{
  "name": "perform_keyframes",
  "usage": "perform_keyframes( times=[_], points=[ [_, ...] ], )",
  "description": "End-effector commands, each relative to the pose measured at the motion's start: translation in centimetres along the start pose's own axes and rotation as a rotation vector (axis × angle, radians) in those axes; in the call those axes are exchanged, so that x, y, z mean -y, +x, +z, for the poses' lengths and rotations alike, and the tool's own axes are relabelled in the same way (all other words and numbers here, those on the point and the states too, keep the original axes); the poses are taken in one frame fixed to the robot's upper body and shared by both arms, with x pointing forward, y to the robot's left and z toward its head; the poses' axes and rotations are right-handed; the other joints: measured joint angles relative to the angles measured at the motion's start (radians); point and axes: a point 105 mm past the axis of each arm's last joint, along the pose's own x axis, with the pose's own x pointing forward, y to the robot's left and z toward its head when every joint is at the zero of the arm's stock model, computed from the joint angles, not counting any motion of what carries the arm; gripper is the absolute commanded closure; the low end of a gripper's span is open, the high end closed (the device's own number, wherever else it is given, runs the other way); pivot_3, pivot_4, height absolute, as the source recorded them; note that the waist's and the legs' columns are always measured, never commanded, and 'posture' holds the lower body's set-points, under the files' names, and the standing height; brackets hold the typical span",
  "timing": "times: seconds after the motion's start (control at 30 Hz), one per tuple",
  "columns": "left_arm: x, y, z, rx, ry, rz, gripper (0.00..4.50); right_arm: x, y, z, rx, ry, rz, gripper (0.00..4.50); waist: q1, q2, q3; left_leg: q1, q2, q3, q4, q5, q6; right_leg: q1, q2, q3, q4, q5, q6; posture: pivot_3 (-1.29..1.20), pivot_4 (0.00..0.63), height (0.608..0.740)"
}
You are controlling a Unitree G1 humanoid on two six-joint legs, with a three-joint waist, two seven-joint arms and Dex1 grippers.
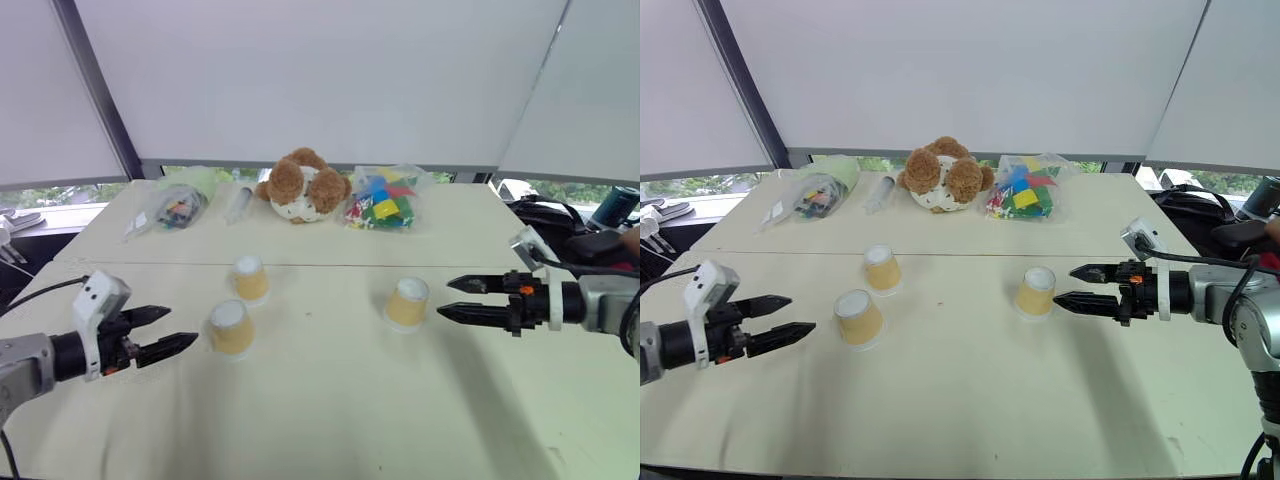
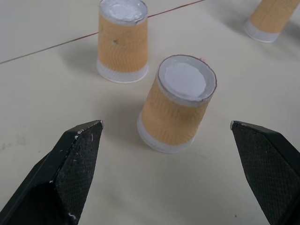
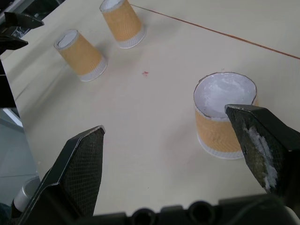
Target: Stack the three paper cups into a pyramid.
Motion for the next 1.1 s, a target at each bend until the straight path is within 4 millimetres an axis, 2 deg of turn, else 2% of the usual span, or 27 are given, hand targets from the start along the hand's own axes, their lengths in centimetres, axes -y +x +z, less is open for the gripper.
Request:
perform_keyframes(
  times=[0.03,0.23,0.47,0.83,1.1],
  points=[
    [-0.2,-0.7,0.6,0.027,0.032,0.035,0.00,-0.4,0.1,0.9,0.025,-0.046,0.004,0.02,0.000,0.000,0.000,0.000,0.000,0.000,0.000,0.000,0.000,0.000,0.000,0.000,0.000,0.000,0.000,0.00,0.150,0.740],
    [0.1,-0.6,0.4,0.009,0.061,0.045,0.00,0.7,0.6,1.6,0.085,-0.065,-0.060,0.02,0.001,0.000,0.000,0.000,0.000,0.000,0.000,0.000,0.000,0.000,0.000,0.000,0.000,0.000,0.000,0.00,0.150,0.740],
    [0.9,-0.1,1.8,0.014,0.078,-0.002,0.00,0.3,0.7,1.0,0.069,-0.054,-0.047,0.02,0.012,0.000,0.000,0.000,0.000,0.000,0.000,0.000,0.000,0.000,0.000,0.000,0.000,0.000,0.000,0.00,0.150,0.740],
    [0.4,0.2,1.9,-0.002,0.088,-0.009,0.00,0.2,0.9,0.5,0.059,-0.057,-0.060,0.02,0.014,0.000,0.000,0.000,0.000,0.000,0.000,0.000,0.000,0.000,0.000,0.000,0.000,0.000,0.000,0.00,0.150,0.740],
    [1.3,0.8,1.5,-0.023,0.138,-0.076,0.00,-1.5,1.3,0.7,0.049,-0.056,0.003,0.02,0.015,0.000,0.000,0.000,0.000,0.000,0.000,0.000,0.000,0.000,0.000,0.000,0.000,0.000,0.000,0.00,0.150,0.740]
  ],
)
